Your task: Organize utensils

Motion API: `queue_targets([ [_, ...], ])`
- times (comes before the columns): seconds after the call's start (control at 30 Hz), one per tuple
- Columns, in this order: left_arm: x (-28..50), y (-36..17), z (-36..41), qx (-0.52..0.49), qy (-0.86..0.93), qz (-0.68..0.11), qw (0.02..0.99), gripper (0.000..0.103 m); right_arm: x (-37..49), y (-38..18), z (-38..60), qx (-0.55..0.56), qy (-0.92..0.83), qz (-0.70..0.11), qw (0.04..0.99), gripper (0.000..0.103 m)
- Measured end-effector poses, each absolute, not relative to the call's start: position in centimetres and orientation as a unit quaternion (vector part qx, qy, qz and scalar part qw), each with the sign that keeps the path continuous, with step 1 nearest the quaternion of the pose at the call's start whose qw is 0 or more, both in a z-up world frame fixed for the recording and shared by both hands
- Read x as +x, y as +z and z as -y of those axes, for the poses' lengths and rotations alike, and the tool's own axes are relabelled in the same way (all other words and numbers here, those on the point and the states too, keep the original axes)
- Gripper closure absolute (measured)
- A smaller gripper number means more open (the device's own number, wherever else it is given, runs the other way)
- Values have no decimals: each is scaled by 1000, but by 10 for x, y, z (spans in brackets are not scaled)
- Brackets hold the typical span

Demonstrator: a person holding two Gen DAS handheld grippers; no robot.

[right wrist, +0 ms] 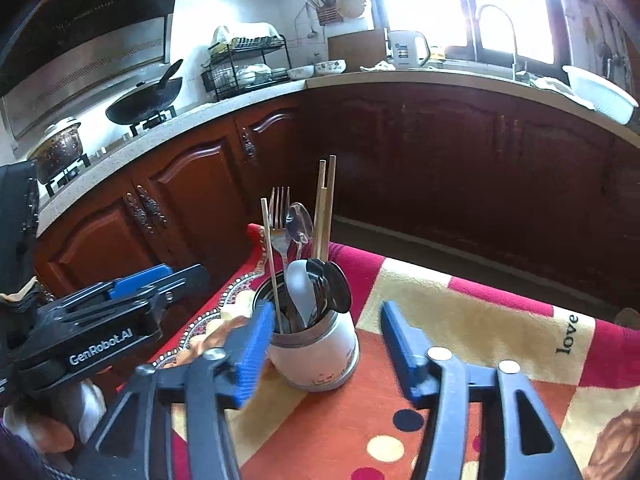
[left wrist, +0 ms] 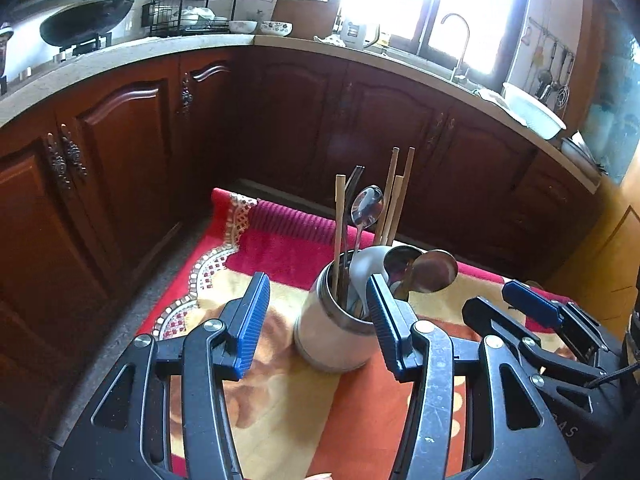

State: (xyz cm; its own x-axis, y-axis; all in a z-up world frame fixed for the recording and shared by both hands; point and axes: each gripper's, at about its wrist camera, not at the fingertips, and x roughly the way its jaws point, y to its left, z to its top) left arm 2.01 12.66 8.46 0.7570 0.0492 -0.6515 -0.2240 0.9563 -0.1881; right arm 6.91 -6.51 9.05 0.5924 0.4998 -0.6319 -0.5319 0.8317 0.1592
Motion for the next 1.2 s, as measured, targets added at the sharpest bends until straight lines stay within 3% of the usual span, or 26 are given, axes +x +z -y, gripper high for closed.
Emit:
queue_targets([
  [0.2, 7, 86, -122, -122, 85, -338, 930, 53, 65, 92, 68, -11, 285, -355, 890, 38],
  [1.2, -15, 95, -102, -77, 117, -328, 934, 53, 44, 100, 77, -15, 264, -350, 899, 34],
])
